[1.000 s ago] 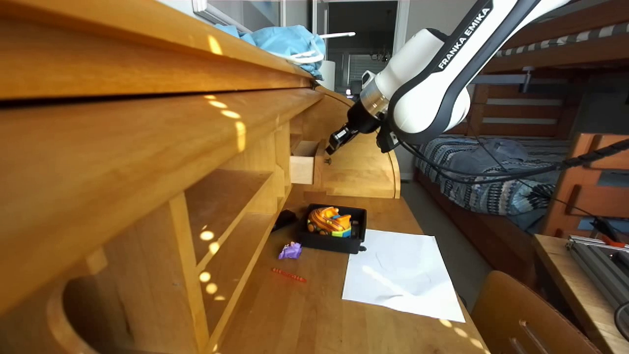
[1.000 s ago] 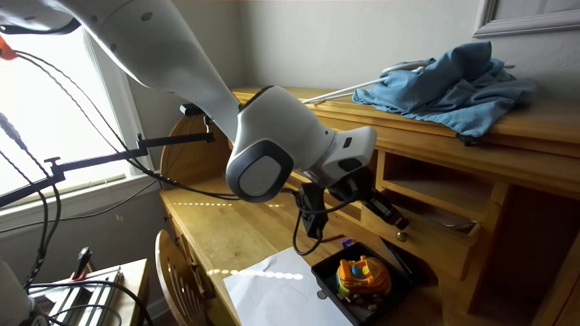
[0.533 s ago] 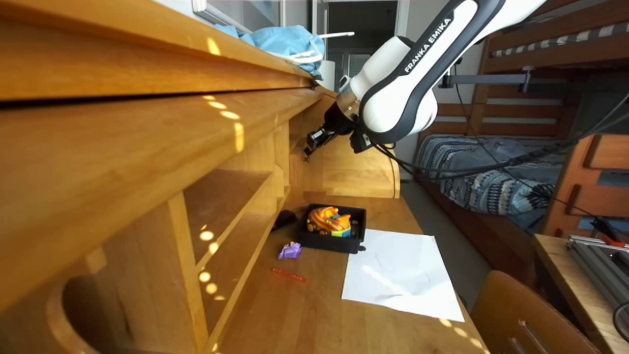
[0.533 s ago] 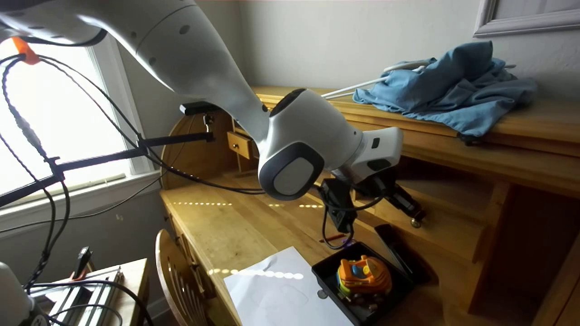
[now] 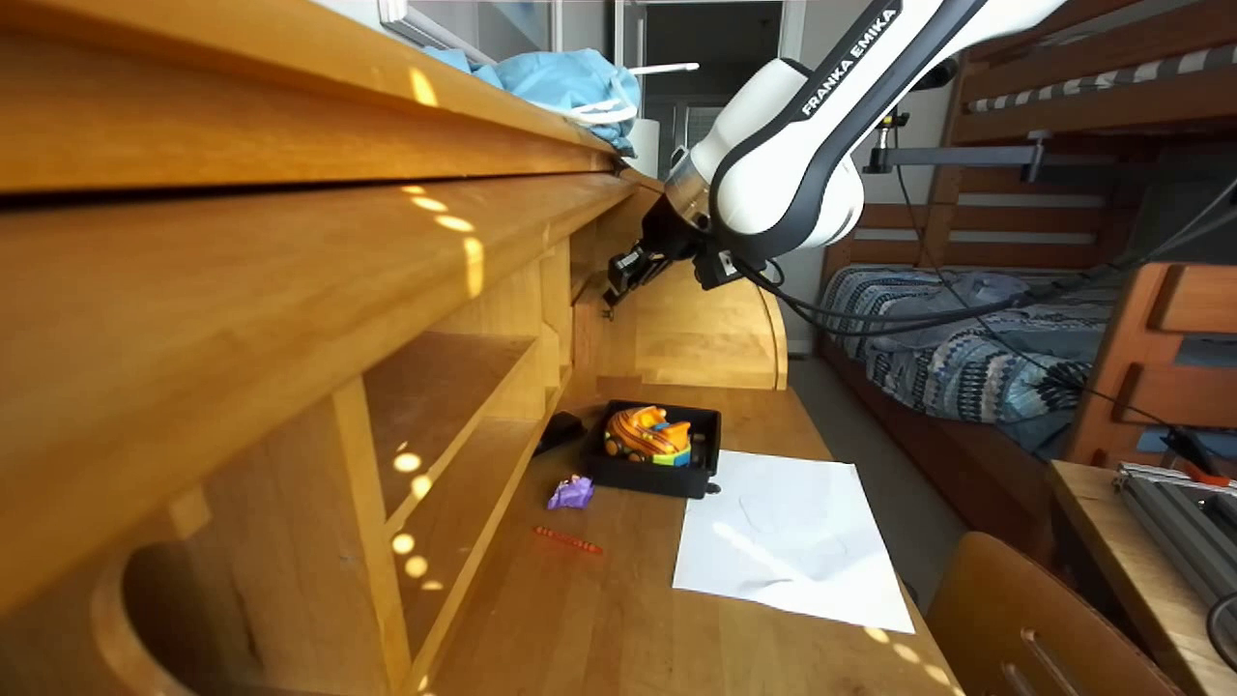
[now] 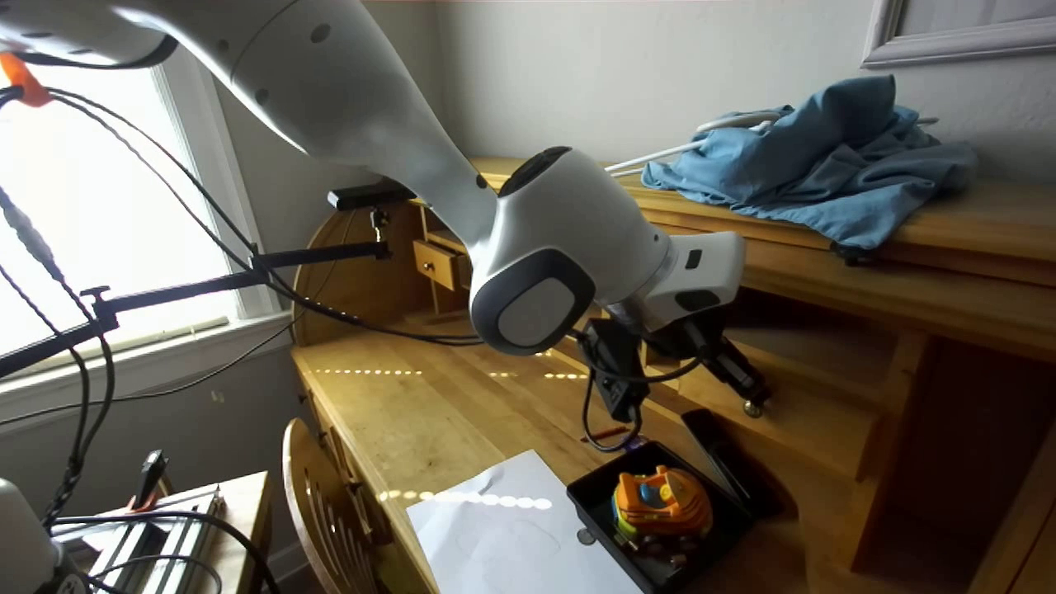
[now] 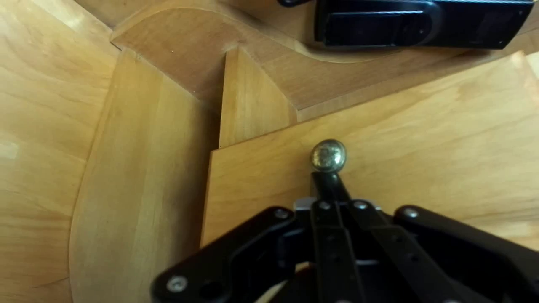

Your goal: Put the spoon into the drawer and close it

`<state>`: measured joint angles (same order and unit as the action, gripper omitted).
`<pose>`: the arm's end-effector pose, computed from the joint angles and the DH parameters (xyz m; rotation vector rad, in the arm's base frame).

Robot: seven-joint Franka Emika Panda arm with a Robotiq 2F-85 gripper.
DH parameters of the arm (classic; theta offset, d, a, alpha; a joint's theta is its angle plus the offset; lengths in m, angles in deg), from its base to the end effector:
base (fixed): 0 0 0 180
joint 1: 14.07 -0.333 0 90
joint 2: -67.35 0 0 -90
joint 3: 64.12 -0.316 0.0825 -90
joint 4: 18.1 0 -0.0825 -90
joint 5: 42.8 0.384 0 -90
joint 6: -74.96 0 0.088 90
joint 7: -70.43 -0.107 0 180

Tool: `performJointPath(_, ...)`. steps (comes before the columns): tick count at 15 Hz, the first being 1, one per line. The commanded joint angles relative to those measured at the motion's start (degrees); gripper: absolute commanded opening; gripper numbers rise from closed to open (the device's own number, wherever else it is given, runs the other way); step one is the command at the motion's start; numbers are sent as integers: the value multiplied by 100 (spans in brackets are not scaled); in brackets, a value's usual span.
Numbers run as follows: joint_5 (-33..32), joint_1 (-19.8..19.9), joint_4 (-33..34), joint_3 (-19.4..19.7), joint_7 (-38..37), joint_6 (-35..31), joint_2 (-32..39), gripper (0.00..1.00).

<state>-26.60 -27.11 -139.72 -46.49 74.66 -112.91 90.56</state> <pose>0.6207 -0.0656 0.3183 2.8077 -0.3246 1.1497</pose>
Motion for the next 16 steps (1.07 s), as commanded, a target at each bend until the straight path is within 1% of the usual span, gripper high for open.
performJointPath(1,-51,97,-667,-130,129,509,-569,0)
performJointPath(2,-22,-55,-808,36,94,583,-630,0)
performJointPath(4,-51,-260,-1084,231,57,227,-675,0)
performJointPath(5,-31,-489,-1139,480,-38,26,-588,0)
performJointPath(6,5,-582,-1199,562,-37,62,-601,0)
performJointPath(7,5,-782,-1267,781,-20,310,-624,0)
performJointPath(8,-19,-745,-1376,696,34,572,-744,0)
performJointPath(9,-38,-810,-1431,729,39,788,-795,0)
performJointPath(10,-56,-620,-1509,440,157,1108,-990,0)
performJointPath(11,-19,-518,-1579,258,262,1440,-1162,0)
performJointPath(12,-579,1,-1649,-243,-113,1784,-1389,0)
performJointPath(14,-606,385,-1641,-705,-104,2673,-1682,0)
performJointPath(15,-173,69,-1623,-440,245,3172,-1785,0)
performJointPath(16,-375,110,-1641,-423,63,3658,-1914,0)
